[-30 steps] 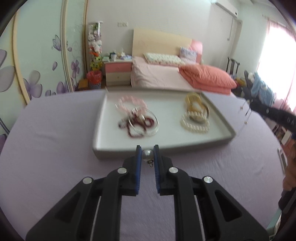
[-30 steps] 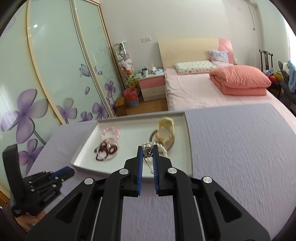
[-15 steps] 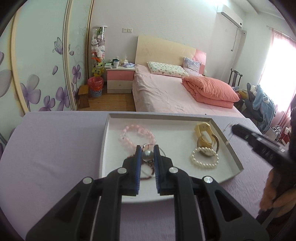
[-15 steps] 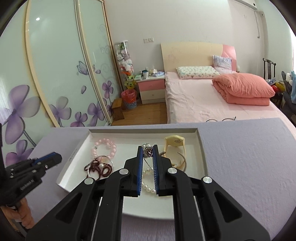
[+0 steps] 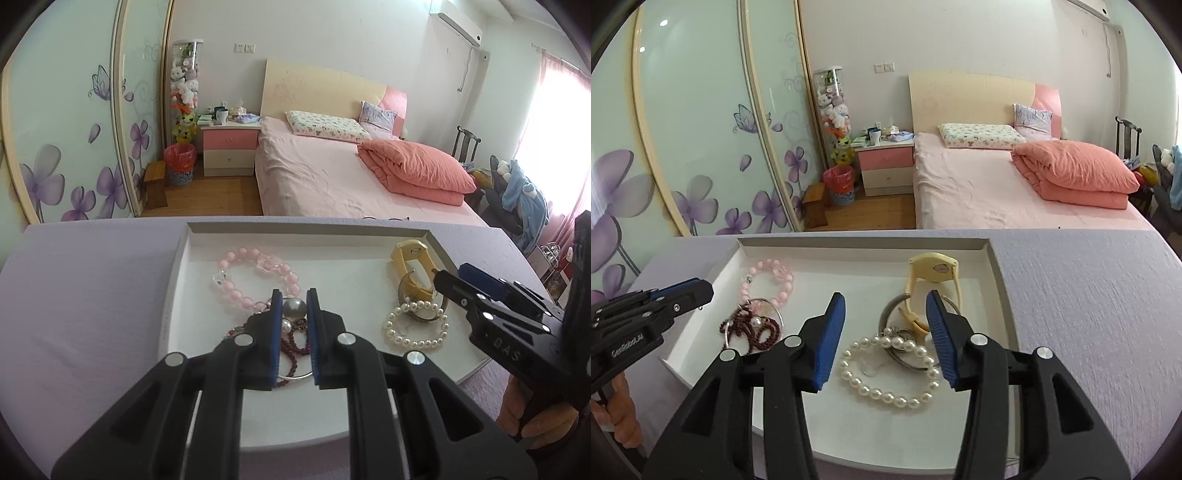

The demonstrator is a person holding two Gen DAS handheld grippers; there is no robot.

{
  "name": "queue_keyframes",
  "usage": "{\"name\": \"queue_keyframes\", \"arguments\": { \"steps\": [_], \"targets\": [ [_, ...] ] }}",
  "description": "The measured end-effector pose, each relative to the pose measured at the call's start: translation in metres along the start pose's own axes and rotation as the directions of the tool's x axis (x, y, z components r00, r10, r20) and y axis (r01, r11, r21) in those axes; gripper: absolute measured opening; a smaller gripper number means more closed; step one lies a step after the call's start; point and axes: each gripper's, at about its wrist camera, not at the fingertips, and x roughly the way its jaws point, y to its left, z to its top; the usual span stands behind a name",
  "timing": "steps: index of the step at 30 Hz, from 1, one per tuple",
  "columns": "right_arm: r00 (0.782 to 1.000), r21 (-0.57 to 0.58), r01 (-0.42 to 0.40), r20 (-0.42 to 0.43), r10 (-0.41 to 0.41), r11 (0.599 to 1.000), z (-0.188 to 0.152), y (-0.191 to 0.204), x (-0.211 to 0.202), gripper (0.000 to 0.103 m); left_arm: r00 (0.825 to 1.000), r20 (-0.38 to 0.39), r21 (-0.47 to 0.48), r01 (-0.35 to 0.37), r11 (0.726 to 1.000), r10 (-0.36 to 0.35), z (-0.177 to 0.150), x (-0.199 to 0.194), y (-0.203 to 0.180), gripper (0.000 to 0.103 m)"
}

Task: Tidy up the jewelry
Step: 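Lower the cluster earring into the tray and open the right gripper, then lower the pearl earring onto the bangle and open the left gripper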

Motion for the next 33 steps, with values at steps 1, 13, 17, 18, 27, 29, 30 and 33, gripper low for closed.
{"name": "queue_keyframes", "arguments": {
  "steps": [1, 13, 17, 18, 27, 29, 30, 33],
  "targets": [
    [1.000, 0.001, 0.000, -0.003, 0.000, 1.000, -0.001, -0.001, 0.000, 0.047, 1.000, -0.004, 0.000, 0.001, 1.000, -0.001, 0.000, 0.003, -0.001, 0.013],
    [0.999, 0.034, -0.008, -0.033, 0.009, 0.999, -0.015, -0.014, -0.001, 0.064, 1.000, -0.014, 0.004, 0.016, 1.000, -0.016, 0.002, 0.015, -0.003, 0.013],
    [0.999, 0.037, -0.010, -0.035, 0.012, 0.999, -0.017, -0.016, -0.002, 0.066, 1.000, -0.021, 0.003, 0.021, 1.000, -0.020, 0.000, 0.020, -0.005, 0.013],
    [0.999, 0.036, -0.011, -0.037, 0.012, 0.999, -0.017, -0.016, -0.002, 0.066, 0.999, -0.023, 0.003, 0.022, 1.000, -0.022, 0.000, 0.021, -0.005, 0.013],
    [0.999, 0.028, -0.015, -0.051, 0.016, 0.999, -0.022, -0.014, -0.001, 0.072, 1.000, 0.015, -0.011, 0.010, 1.000, -0.010, -0.002, 0.017, -0.004, 0.073],
    [0.998, 0.029, -0.012, -0.057, 0.014, 0.999, -0.024, -0.014, 0.000, 0.075, 1.000, 0.030, -0.028, 0.002, 1.000, -0.001, 0.000, 0.013, 0.002, 0.079],
    [0.998, 0.030, -0.011, -0.058, 0.012, 0.999, -0.025, -0.014, 0.000, 0.078, 0.999, 0.034, -0.037, -0.004, 0.999, 0.005, 0.000, 0.011, 0.004, 0.085],
    [0.998, 0.032, -0.006, -0.059, 0.008, 0.999, -0.025, -0.015, 0.001, 0.082, 0.998, 0.047, -0.065, -0.026, 0.998, 0.029, 0.002, 0.007, 0.013, 0.090]
  ]
}}
